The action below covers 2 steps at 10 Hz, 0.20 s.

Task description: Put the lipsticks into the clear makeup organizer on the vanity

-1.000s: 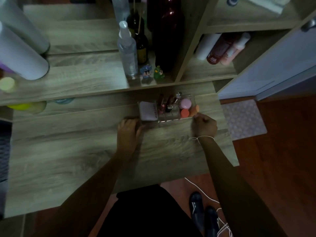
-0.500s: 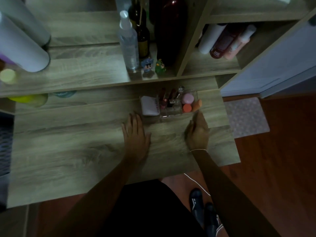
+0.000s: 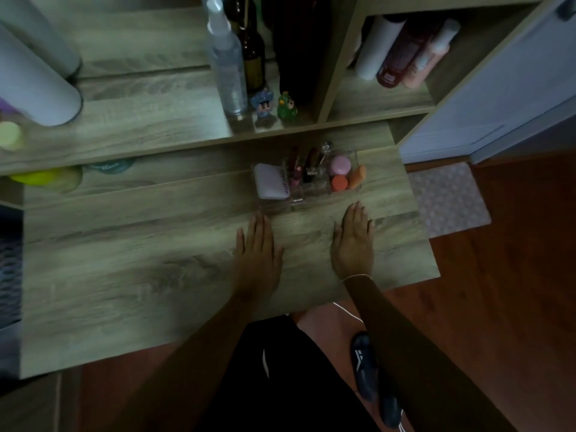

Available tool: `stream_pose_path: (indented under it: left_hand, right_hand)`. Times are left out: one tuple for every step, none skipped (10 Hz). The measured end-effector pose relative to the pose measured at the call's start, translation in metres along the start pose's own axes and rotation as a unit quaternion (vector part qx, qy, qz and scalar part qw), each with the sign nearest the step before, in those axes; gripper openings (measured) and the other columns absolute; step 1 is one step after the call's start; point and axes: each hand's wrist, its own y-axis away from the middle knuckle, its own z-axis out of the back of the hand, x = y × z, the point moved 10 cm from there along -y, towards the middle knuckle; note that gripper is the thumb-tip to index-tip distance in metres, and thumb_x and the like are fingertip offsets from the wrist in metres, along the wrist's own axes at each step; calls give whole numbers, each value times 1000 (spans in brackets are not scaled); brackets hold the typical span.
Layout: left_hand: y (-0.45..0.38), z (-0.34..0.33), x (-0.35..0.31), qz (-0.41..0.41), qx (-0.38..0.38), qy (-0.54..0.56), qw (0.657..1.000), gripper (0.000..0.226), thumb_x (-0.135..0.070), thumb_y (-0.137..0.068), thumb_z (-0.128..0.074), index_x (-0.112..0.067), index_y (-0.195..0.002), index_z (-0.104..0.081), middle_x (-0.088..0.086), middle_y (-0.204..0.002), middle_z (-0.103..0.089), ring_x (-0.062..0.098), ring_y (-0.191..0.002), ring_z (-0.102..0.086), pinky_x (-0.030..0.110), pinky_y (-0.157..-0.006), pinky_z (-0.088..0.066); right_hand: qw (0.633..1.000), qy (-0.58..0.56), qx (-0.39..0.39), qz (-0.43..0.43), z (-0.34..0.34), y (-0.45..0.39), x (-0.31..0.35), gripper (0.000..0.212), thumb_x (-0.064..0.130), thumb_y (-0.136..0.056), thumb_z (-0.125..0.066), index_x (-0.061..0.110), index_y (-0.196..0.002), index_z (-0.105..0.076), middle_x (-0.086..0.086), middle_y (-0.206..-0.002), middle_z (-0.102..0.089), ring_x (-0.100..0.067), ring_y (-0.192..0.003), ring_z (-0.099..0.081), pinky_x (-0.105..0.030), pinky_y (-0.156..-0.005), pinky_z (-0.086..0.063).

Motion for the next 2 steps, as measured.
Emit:
stream_pose_path:
  left_hand:
    - [1,-2,-2,-25,-11,-10,1000,57,-31,-96,-20,0,-144,-25,19,-154,-26,30,-143,-20,47,-117,-12]
    - [-1,0,0,-21,-26,4,999,54,-27,-98,-25,-1,-145,-22,17,-155,-24,28,-144,-18,45,-118,-11]
  right_hand:
    - [999,19,-28,9,-1,17,3,50,21,-101,-37,-2,-144,-27,-23,-153,-30,-34,-143,-27,-51,-119,-20]
    - [998,24,-52,2,3,15,4,48,19,-100,-38,-3,-143,-31,-24,-150,-34,-35,-141,-31,-52,-118,-24]
